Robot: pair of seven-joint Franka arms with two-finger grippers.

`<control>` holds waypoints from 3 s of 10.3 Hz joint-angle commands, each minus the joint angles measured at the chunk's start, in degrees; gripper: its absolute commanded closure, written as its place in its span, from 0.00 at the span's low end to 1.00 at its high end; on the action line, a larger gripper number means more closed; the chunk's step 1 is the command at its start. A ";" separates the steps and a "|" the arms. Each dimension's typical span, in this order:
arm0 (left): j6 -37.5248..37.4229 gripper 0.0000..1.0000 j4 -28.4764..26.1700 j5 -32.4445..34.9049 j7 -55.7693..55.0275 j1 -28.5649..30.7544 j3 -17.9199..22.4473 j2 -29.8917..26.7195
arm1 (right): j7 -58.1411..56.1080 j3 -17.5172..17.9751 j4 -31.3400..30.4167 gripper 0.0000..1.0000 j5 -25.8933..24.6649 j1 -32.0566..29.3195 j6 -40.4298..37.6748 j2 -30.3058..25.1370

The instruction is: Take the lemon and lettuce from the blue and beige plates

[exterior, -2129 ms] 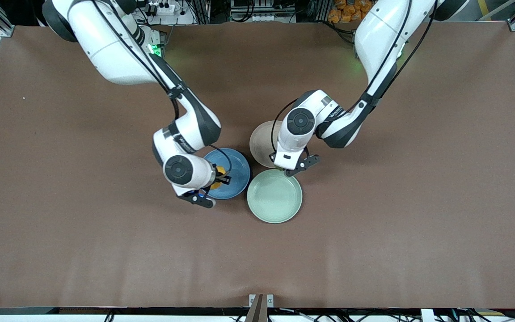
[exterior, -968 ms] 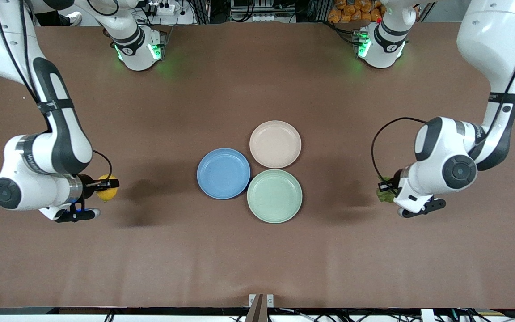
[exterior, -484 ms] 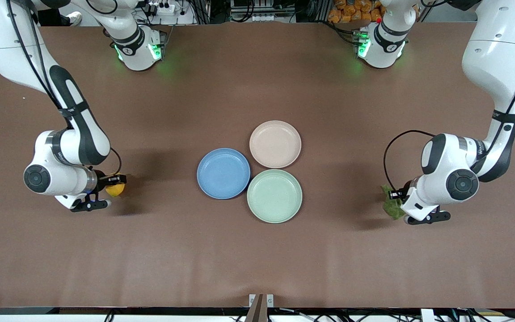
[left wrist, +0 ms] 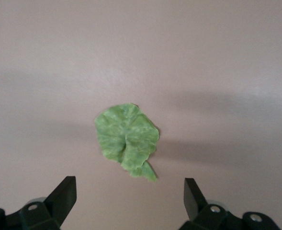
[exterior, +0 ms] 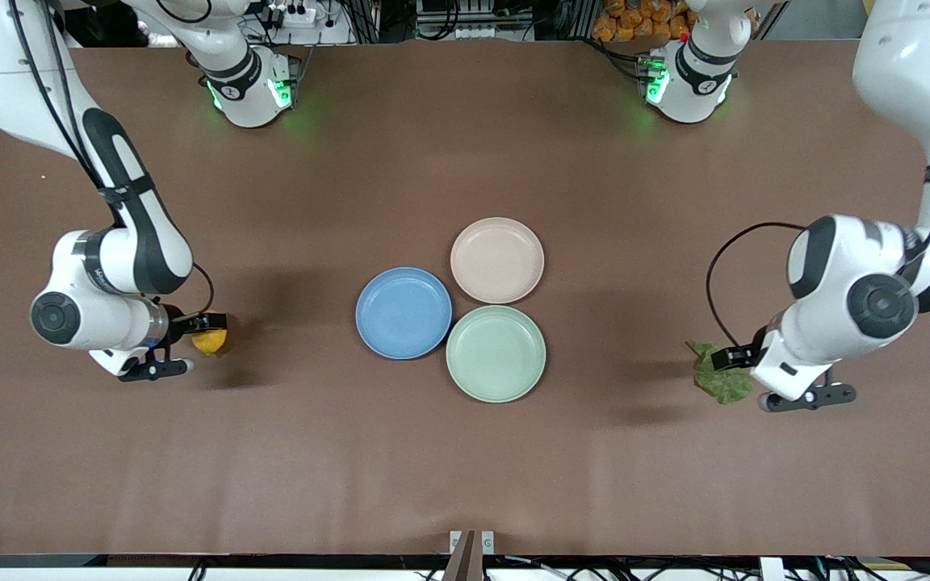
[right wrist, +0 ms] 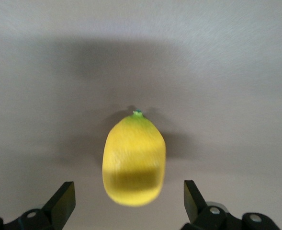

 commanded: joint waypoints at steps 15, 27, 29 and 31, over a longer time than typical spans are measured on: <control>-18.33 0.00 0.06 -12.50 11.42 -9.81 13.81 -24.36 | 8.05 -1.77 15.82 0.00 2.61 2.74 -26.68 -26.87; -23.27 0.00 0.23 -17.26 13.71 -9.37 13.55 -25.24 | 7.26 -3.97 19.43 0.00 3.67 3.27 -32.92 -26.51; -23.27 0.00 0.67 -17.17 13.45 -9.46 13.55 -24.98 | 6.65 -4.15 19.43 0.00 3.67 3.35 -32.92 -26.51; -23.27 0.00 0.67 -15.33 13.62 -9.55 13.38 -24.98 | 6.65 -4.15 19.43 0.00 3.67 3.44 -32.92 -26.51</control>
